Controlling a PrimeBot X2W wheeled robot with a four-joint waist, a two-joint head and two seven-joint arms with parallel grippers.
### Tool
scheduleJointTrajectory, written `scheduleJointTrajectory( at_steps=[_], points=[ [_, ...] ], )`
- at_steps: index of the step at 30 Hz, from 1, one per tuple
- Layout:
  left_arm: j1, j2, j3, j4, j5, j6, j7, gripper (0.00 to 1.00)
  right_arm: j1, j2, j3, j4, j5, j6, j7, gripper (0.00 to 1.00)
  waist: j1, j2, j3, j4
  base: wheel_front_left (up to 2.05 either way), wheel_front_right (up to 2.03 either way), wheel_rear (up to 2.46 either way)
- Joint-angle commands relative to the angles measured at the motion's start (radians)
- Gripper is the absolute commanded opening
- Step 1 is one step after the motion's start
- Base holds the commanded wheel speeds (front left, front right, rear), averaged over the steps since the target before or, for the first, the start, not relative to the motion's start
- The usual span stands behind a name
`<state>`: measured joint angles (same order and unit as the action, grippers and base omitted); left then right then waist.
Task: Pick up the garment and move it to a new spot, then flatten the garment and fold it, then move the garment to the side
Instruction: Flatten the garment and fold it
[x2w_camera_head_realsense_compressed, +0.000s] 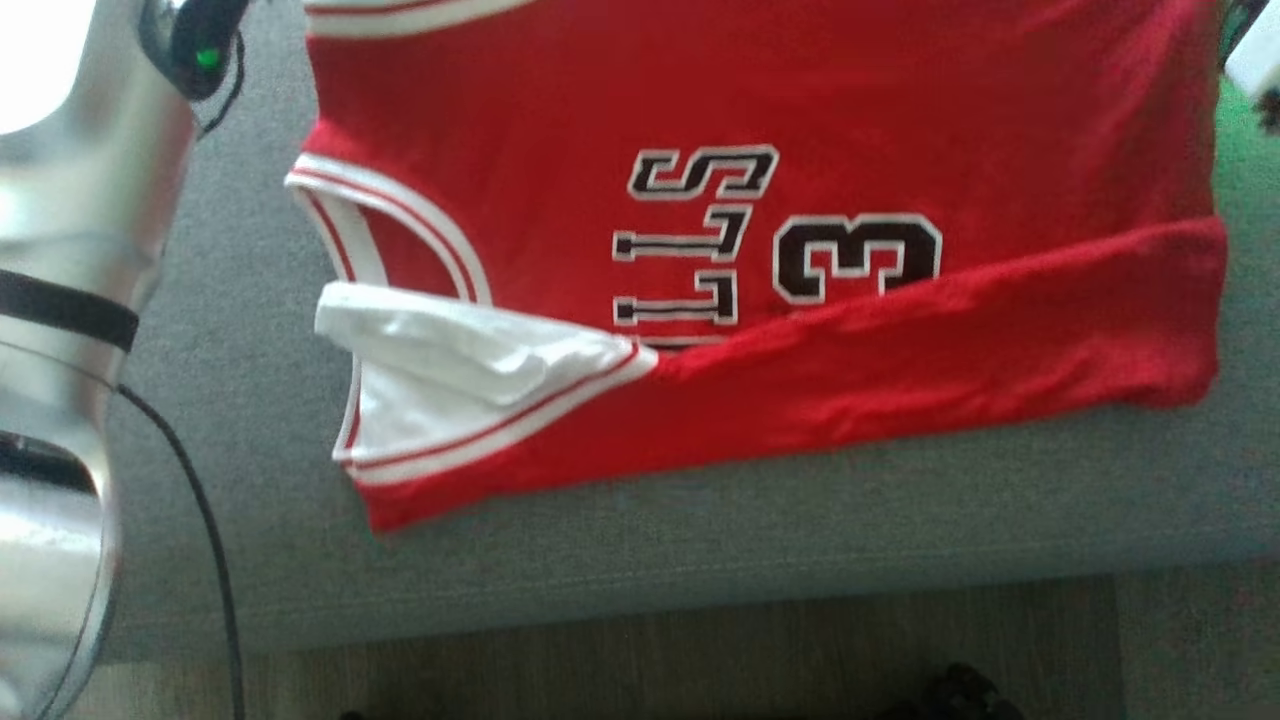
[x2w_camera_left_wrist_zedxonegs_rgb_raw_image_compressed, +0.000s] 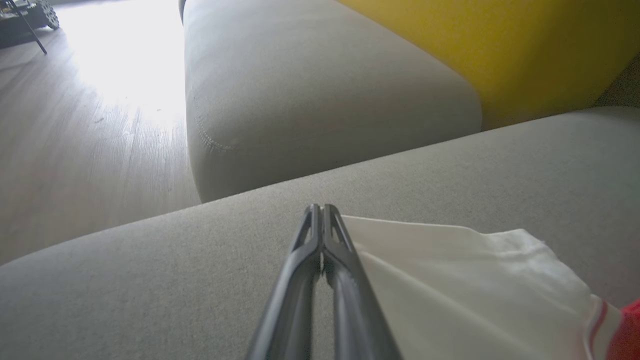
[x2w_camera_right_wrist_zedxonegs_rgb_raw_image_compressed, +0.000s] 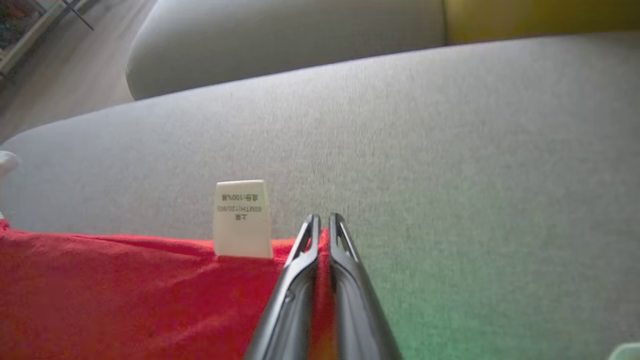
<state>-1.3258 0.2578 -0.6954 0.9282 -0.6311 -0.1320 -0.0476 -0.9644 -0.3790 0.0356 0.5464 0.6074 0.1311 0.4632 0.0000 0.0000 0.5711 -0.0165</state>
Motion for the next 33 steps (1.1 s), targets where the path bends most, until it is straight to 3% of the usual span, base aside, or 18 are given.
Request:
scheduleJointTrajectory(
  at_steps=[1, 8, 19, 26, 33],
  points=[
    [-0.072, 0.056, 0.027, -0.031, 0.010, 0.001, -0.026, 0.00, -0.032, -0.013, -0.005, -0.028, 0.006, 0.000, -0.020, 0.00, 0.0000, 0.0000, -0.001, 0.000, 0.00, 0.00, 0.00],
    [-0.059, 0.058, 0.001, -0.098, -0.047, 0.001, -0.112, 0.00, -0.055, -0.017, 0.012, -0.024, 0.004, 0.000, -0.093, 0.00, 0.0000, 0.0000, -0.015, 0.008, 0.00, 0.00, 0.00],
    [0.171, 0.227, -0.014, -0.376, -0.174, 0.005, -0.175, 0.00, 0.147, -0.109, 0.002, -0.167, 0.073, 0.000, -0.103, 0.00, 0.0000, 0.0000, -0.071, 0.040, 0.00, 0.00, 0.00],
    [0.386, 0.314, 0.015, -0.628, -0.243, 0.075, -0.166, 0.00, 0.280, -0.094, -0.033, -0.269, 0.083, 0.000, -0.082, 0.00, 0.0000, 0.0000, -0.092, 0.045, 0.00, 0.00, 0.00],
    [0.624, 0.397, 0.027, -0.888, -0.281, 0.207, -0.162, 0.00, 0.400, -0.087, -0.070, -0.356, 0.068, 0.000, -0.059, 0.00, 0.0000, 0.0000, -0.103, 0.042, 0.00, 0.00, 0.00]
  ],
)
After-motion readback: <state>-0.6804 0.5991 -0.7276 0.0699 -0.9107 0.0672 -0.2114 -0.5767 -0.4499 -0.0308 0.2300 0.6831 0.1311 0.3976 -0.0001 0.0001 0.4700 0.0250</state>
